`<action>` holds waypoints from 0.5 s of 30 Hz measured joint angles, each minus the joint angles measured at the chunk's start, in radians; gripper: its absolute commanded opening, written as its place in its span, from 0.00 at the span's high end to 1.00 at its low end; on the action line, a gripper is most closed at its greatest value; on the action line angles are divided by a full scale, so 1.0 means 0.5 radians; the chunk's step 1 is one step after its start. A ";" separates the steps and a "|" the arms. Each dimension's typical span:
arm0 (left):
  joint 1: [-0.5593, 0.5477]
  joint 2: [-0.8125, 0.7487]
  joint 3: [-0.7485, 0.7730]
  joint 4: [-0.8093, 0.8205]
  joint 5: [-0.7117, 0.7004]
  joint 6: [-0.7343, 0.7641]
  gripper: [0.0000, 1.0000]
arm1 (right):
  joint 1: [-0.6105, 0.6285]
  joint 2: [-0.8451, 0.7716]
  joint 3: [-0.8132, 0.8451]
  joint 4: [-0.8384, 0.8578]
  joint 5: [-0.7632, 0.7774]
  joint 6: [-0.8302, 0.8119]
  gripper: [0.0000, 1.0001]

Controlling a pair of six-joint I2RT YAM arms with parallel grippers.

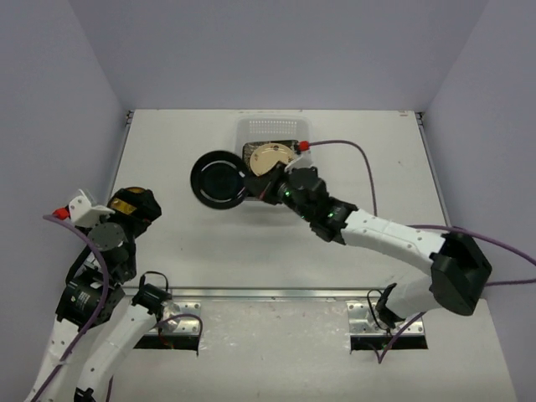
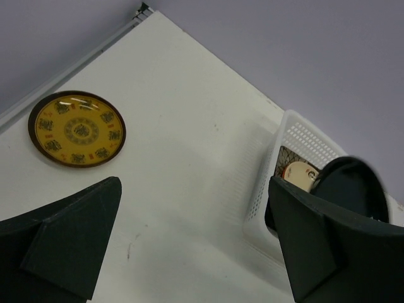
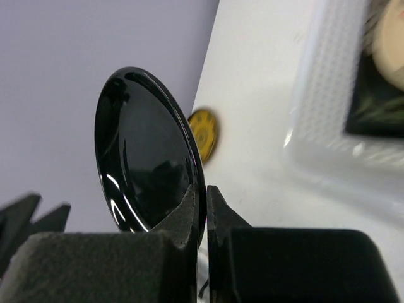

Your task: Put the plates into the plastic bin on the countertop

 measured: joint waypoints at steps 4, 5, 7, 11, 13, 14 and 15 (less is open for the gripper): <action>0.000 0.224 0.001 0.021 0.124 0.008 0.00 | -0.564 -0.186 -0.028 -0.121 -0.101 -0.112 1.00; 0.000 0.275 -0.001 0.026 0.167 0.001 0.00 | -0.698 -0.180 -0.023 -0.157 -0.140 -0.134 1.00; 0.000 0.363 -0.015 0.066 0.282 -0.022 0.00 | -0.914 -0.102 0.021 -0.249 -0.224 -0.171 0.99; 0.000 0.473 -0.070 0.125 0.480 -0.087 0.00 | -1.174 0.234 0.212 -0.437 -0.463 -0.206 0.99; 0.000 0.532 -0.077 0.139 0.583 -0.139 0.00 | -1.235 0.449 0.391 -0.545 -0.598 -0.226 0.98; 0.000 0.563 -0.079 0.145 0.620 -0.159 0.00 | -1.251 0.544 0.470 -0.579 -0.633 -0.245 0.97; 0.000 0.593 -0.082 0.150 0.655 -0.179 0.00 | -1.266 0.635 0.548 -0.615 -0.666 -0.264 0.96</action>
